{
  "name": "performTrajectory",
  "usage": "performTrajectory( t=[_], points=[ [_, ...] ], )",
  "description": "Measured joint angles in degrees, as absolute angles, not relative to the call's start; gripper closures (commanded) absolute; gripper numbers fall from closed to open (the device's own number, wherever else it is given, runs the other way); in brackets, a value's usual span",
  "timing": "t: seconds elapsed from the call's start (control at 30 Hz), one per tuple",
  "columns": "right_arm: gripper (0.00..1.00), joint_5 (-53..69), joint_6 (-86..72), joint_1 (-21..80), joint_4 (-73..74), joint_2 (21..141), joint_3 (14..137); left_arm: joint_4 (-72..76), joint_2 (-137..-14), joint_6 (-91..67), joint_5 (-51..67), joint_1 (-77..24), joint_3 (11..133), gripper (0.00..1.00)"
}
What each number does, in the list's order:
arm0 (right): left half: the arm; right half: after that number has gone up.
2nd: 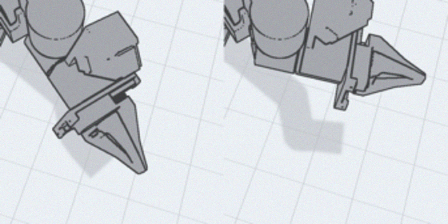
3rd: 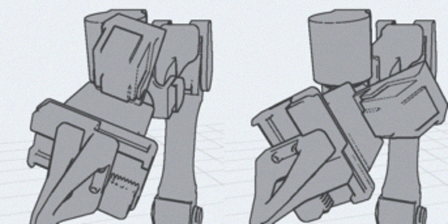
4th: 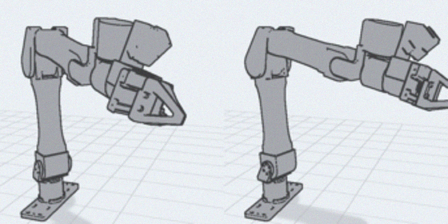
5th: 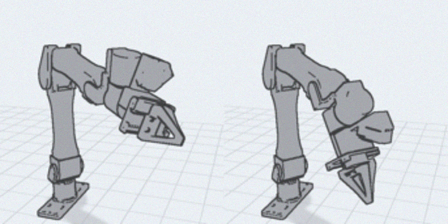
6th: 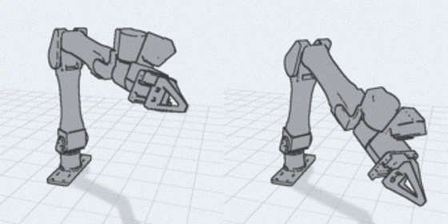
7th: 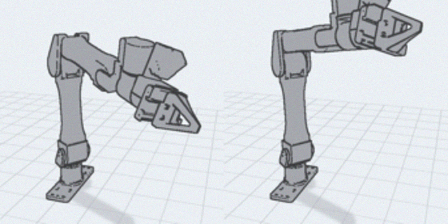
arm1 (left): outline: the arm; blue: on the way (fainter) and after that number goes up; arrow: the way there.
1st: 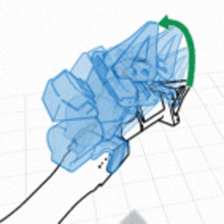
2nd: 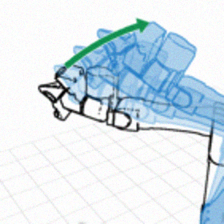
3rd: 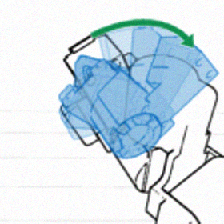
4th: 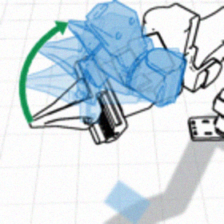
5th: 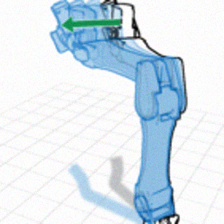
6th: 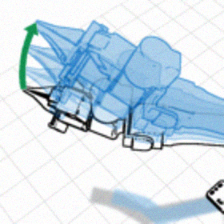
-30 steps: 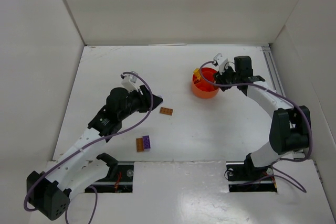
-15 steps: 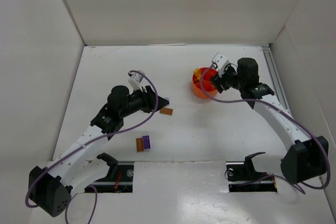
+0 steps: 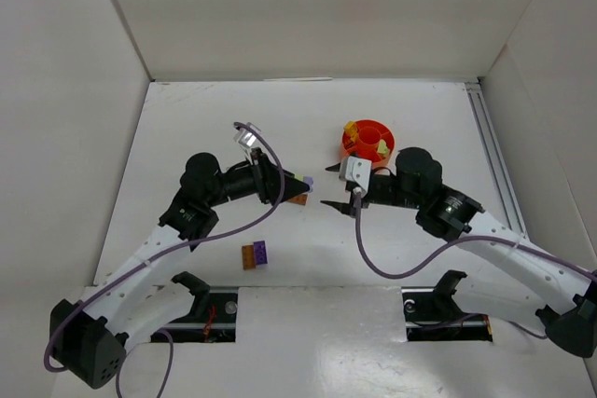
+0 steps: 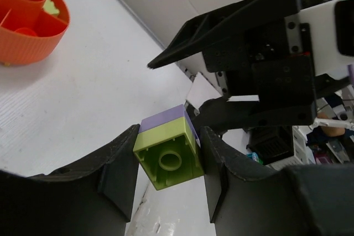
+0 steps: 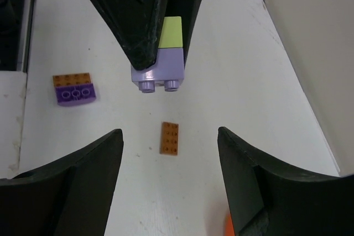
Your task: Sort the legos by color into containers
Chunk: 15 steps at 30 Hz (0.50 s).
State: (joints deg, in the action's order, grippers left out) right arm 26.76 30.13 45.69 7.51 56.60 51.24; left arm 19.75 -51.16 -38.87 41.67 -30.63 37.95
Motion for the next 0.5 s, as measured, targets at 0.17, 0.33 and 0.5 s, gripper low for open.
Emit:
performTrajectory(
  t=[0.17, 0.33, 0.5],
  points=[
    [0.26, 26.44, 27.53, 49.41, 3.01, 56.93, 50.87, 21.91, -47.62, -39.51, 42.83, -30.74, 37.93, 1.0],
    [0.26, 26.15, 23.94, 50.33, -1.48, 57.41, 50.87, 21.69, -45.41, -39.46, 42.26, -30.85, 37.93, 1.0],
    [0.26, 26.24, 21.54, 50.57, -4.45, 58.59, 50.94, 21.61, -44.82, -39.29, 41.78, -31.14, 37.93, 1.0]
  ],
)
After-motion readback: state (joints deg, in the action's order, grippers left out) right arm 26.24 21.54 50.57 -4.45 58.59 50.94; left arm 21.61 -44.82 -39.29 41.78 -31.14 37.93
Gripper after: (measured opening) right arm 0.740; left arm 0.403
